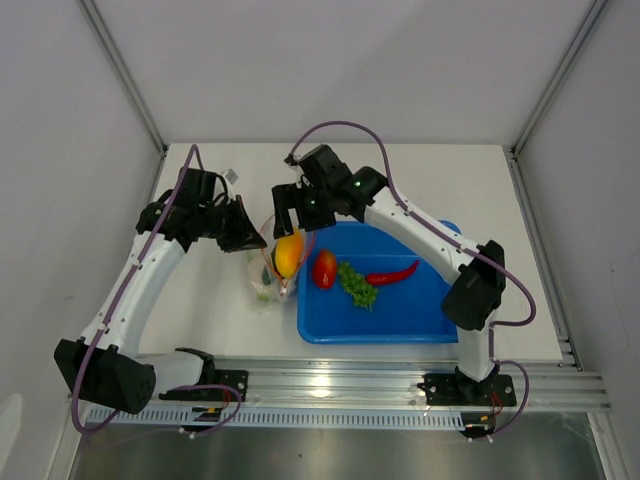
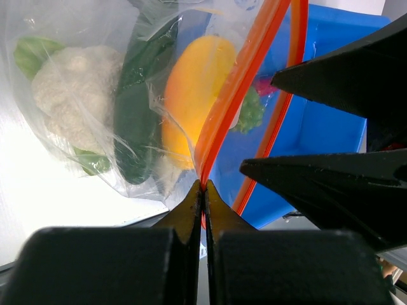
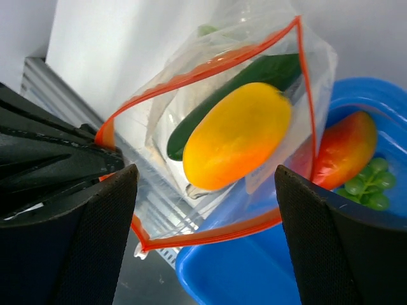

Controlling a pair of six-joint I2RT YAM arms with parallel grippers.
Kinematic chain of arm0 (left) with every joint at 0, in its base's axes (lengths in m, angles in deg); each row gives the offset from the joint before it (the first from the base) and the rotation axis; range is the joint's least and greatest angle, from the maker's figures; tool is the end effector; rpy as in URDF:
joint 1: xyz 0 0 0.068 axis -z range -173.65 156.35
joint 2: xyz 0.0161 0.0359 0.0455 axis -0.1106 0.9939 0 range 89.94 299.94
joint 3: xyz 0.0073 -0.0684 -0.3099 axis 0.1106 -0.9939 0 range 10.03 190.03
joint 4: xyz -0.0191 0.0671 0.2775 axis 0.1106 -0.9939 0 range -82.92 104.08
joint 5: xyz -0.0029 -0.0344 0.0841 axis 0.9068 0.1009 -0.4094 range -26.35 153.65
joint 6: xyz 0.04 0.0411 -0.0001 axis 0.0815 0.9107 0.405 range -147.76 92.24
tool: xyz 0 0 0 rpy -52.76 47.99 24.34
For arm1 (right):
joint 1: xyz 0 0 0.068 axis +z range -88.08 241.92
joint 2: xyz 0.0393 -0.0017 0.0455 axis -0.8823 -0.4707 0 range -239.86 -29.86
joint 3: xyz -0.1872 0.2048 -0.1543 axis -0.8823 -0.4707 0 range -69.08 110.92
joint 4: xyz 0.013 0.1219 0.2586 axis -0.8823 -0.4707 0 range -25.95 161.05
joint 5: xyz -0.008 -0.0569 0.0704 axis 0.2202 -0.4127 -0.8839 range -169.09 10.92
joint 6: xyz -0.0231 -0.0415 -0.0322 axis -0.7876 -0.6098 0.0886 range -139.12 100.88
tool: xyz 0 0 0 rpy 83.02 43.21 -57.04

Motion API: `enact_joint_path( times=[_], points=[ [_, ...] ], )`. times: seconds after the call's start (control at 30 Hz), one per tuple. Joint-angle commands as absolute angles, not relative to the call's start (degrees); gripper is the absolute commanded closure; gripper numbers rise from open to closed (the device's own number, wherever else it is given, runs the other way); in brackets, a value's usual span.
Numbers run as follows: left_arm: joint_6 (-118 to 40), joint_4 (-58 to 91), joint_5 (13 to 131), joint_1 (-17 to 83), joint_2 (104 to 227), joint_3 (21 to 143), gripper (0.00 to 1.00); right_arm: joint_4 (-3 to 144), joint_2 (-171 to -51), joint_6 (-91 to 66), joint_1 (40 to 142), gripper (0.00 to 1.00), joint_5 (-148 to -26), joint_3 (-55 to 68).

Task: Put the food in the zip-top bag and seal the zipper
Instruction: Place the fake fruit in the zipper food storage bag, then pick up the fake fruit from the bin.

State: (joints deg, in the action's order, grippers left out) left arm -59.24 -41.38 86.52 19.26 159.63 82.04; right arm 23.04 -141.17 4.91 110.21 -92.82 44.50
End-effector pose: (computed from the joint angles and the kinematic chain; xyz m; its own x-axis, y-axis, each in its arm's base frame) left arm 0.2381 -0.0707 0.3859 -0.8913 -0.2894 -0.3492 -0.0379 0.8148 -0.5786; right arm 0.3124 0.3652 0.3917 -0.7754 -0.2755 -0.5682 -0.5690 0.6951 0.4395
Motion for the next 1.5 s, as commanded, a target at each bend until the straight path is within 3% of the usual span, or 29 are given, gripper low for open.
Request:
enact_joint_path(
  times=[0.0,0.2,0.57,1.13,1.47],
  points=[
    [-59.57,-40.94,87.03,19.27,158.23,82.98,0.99,22.97,-136.49,3.12,110.44,0.12,-87.97,46.42],
    [-59.31,-41.11,86.68,19.27,157.80,82.45,1.00,22.97,-131.65,2.85,109.56,0.15,-80.94,43.70],
    [-59.05,-41.46,86.76,19.27,158.41,82.63,1.00,25.79,-118.20,8.56,102.44,0.17,-80.14,21.65],
    [-59.40,-41.38,87.29,19.36,158.15,81.22,0.99,27.45,-116.96,7.86,102.09,0.19,-79.35,-1.13],
    [-59.66,-41.20,87.20,19.36,158.59,81.22,1.00,31.32,-119.60,6.54,104.72,0.08,-83.74,-6.23]
  ],
)
